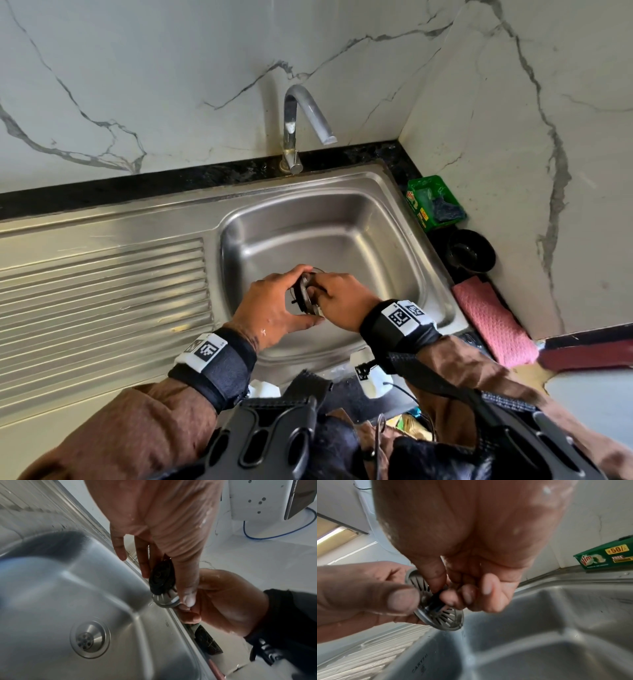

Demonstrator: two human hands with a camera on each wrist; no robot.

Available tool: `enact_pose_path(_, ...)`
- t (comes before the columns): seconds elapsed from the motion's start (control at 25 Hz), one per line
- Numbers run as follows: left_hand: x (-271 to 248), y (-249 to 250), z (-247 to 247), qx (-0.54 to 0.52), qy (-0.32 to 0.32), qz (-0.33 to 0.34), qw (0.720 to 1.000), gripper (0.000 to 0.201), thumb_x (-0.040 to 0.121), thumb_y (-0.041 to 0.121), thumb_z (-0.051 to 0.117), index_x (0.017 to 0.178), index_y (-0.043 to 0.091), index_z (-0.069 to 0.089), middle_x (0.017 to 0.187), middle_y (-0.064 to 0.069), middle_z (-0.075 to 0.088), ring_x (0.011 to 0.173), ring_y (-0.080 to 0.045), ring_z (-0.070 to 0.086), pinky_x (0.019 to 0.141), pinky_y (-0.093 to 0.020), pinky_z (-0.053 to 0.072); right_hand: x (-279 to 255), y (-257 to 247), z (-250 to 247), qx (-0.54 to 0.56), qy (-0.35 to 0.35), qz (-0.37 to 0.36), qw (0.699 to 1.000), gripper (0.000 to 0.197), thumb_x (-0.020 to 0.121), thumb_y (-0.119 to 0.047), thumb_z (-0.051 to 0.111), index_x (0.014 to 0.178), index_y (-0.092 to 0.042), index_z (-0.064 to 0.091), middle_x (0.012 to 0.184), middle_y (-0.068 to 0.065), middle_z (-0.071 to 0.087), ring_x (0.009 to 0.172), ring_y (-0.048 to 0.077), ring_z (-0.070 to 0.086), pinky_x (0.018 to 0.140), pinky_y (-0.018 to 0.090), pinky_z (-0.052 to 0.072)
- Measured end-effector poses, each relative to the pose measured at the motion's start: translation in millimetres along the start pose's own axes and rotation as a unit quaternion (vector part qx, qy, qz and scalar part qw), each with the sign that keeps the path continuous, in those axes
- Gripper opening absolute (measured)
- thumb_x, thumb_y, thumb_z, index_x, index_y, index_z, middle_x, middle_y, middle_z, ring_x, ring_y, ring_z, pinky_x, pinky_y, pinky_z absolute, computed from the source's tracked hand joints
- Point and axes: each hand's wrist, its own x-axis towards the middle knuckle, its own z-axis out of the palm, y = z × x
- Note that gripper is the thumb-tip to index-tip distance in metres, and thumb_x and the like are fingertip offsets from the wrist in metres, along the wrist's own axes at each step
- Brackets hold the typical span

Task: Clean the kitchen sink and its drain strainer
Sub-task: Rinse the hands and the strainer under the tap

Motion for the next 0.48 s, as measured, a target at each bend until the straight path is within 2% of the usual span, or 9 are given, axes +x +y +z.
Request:
enact_pose_path(0.04,0,-1,1,0.005,0.012,-0.005,1.0,0.088,0.058,0.055,0.087,0.135,0.042,0.047,0.113,0.011,0.064,0.108,-0.003,0.058,0.102,-0.023,0.046,1,3,-1,0.001,-0.007,-0.007,1.0,0.023,0.095,-0.029,0.045,0.103,-0.015,0.061,0.098,0.005,0.066,0.087,0.024,0.06,0.079,0.037,0.05)
enact_pose_path(0.12,3,-1,3,-0.015,0.026,-0.011,0.999,0.09,0.057,0.057,0.086,0.136,0.043,0.046,0.119,0.009,0.063,0.112,-0.004,0.057,0.104,-0.026,0.045,3,7,-8,0.022,-0.01,-0.03,0.999,0.023,0.094,-0.031,0.05,0.105,-0.016,0.062,0.095,0.0,0.067,0.084,0.019,0.06,0.078,0.034,0.05)
enact_pose_path(0.2,8,2,3,-0.041,0.024,-0.006,0.999,0.097,0.058,0.058,0.084,0.142,0.043,0.039,0.131,0.007,0.059,0.122,-0.005,0.053,0.11,-0.03,0.041,6,9,-24,0.009,-0.001,-0.044,0.999,0.016,0.092,-0.024,0.057,0.102,-0.016,0.065,0.087,-0.004,0.066,0.078,0.016,0.06,0.074,0.03,0.049)
enact_pose_path(0.28,14,2,0,-0.034,0.023,-0.031,0.999,0.101,0.063,0.054,0.084,0.148,0.041,0.031,0.138,0.004,0.053,0.126,-0.006,0.047,0.112,-0.028,0.033,14,11,-48,-0.013,0.033,-0.031,0.999,0.011,0.091,-0.02,0.06,0.096,-0.015,0.069,0.076,-0.007,0.065,0.068,0.013,0.06,0.07,0.033,0.053)
enact_pose_path(0.36,17,-4,-5,-0.014,0.034,-0.072,0.997,0.093,0.07,0.045,0.083,0.149,0.039,0.033,0.139,0.001,0.051,0.121,-0.002,0.044,0.106,-0.024,0.029,20,6,-77,0.13,0.088,-0.022,0.987,0.009,0.094,-0.014,0.062,0.091,-0.012,0.07,0.066,-0.005,0.066,0.053,0.009,0.057,0.057,0.03,0.05)
enact_pose_path(0.4,18,-9,-7,-0.004,0.037,-0.085,0.996,0.087,0.074,0.043,0.081,0.147,0.038,0.036,0.14,0.0,0.05,0.118,0.0,0.043,0.105,-0.023,0.028,22,2,-91,0.234,0.121,-0.037,0.964,0.012,0.095,-0.008,0.06,0.087,-0.01,0.069,0.064,0.001,0.066,0.048,0.01,0.054,0.052,0.028,0.047)
enact_pose_path(0.48,19,-18,-9,0.011,0.037,-0.105,0.994,0.076,0.078,0.041,0.078,0.144,0.038,0.041,0.139,0.001,0.05,0.116,0.001,0.043,0.103,-0.022,0.029,28,0,-109,0.451,0.141,-0.065,0.879,0.026,0.095,0.005,0.053,0.081,-0.009,0.07,0.064,0.009,0.065,0.045,0.014,0.05,0.047,0.026,0.043)
